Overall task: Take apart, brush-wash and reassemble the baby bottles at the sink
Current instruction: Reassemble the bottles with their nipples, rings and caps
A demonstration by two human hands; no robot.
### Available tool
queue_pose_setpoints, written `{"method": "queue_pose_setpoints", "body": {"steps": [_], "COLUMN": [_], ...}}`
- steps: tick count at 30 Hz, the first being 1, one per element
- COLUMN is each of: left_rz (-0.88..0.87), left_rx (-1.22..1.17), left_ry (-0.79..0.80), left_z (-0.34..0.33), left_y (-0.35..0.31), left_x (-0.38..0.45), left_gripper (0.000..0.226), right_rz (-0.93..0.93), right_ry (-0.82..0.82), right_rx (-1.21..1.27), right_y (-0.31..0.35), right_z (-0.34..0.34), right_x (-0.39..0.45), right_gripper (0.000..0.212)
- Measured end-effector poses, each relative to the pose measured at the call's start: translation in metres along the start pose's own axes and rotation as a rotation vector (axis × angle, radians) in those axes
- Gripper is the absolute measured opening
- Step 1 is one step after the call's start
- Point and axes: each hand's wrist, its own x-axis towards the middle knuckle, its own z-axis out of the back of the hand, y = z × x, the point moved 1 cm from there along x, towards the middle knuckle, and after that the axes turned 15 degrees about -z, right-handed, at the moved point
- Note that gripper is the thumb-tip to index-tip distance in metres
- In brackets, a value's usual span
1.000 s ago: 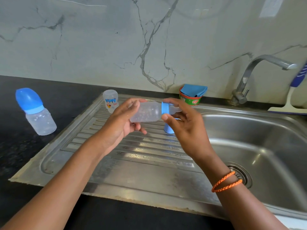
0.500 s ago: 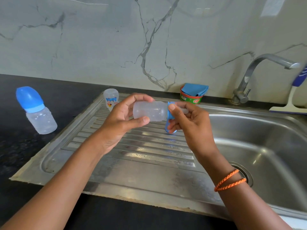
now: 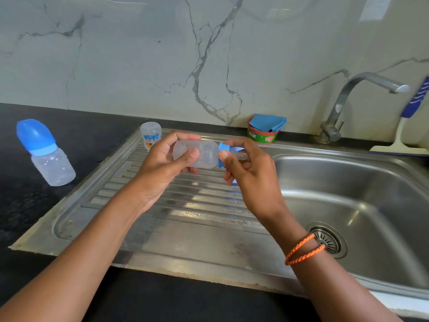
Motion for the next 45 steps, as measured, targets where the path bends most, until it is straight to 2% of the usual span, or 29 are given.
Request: {"method": "queue_pose_setpoints", "body": {"steps": [2, 5, 7, 10, 12, 14, 17, 21, 23, 27, 31, 36, 45], "left_rz": [0.012, 0.064, 0.106, 0.172, 0.205, 0.215, 0.209, 0.217, 0.225, 0.246, 0.297, 0.350, 0.323], "left_rx": [0.056, 0.161, 0.201, 0.186, 0.168, 0.184, 0.179, 0.133, 0.077, 0.004, -0.009, 0.001, 0.127], "left_ry": [-0.005, -0.077, -0.194, -0.332, -0.350, -0.326, -0.290, -0.289, -0.255, -0.170, -0.183, -0.183, -0.209], "left_z": [0.000, 0.003, 0.010, 0.022, 0.023, 0.022, 0.021, 0.021, 0.019, 0.012, 0.012, 0.010, 0.006], "left_y": [0.001, 0.006, 0.010, 0.015, 0.018, 0.019, 0.020, 0.019, 0.019, 0.017, 0.014, 0.008, 0.002], "left_x": [0.001, 0.001, 0.002, 0.005, 0.005, 0.005, 0.005, 0.004, 0.003, 0.001, 0.000, -0.001, -0.001], "left_gripper": [0.035, 0.025, 0.021, 0.022, 0.024, 0.024, 0.024, 0.027, 0.028, 0.038, 0.039, 0.049, 0.047], "right_rz": [-0.008, 0.035, 0.013, -0.017, -0.038, -0.058, -0.051, -0.122, -0.074, 0.011, 0.014, 0.043, 0.052], "right_ry": [0.017, -0.136, -0.201, -0.074, 0.022, 0.016, -0.082, -0.165, -0.106, 0.037, 0.098, 0.116, 0.121], "right_rx": [0.014, -0.316, -0.518, -0.766, -0.832, -0.788, -0.641, 0.006, 0.156, 0.083, 0.087, 0.115, 0.070], "right_y": [-0.004, -0.024, -0.038, -0.049, -0.051, -0.051, -0.046, -0.035, -0.029, -0.023, -0.021, -0.017, -0.018], "right_z": [0.005, 0.015, 0.023, 0.023, 0.020, 0.019, 0.022, 0.028, 0.029, 0.017, 0.013, 0.017, 0.018], "right_x": [0.003, 0.014, 0.023, 0.026, 0.025, 0.027, 0.028, 0.027, 0.027, 0.019, 0.015, 0.013, 0.012], "right_gripper": [0.019, 0.045, 0.046, 0.055, 0.058, 0.056, 0.044, 0.042, 0.043, 0.042, 0.041, 0.038, 0.036]}}
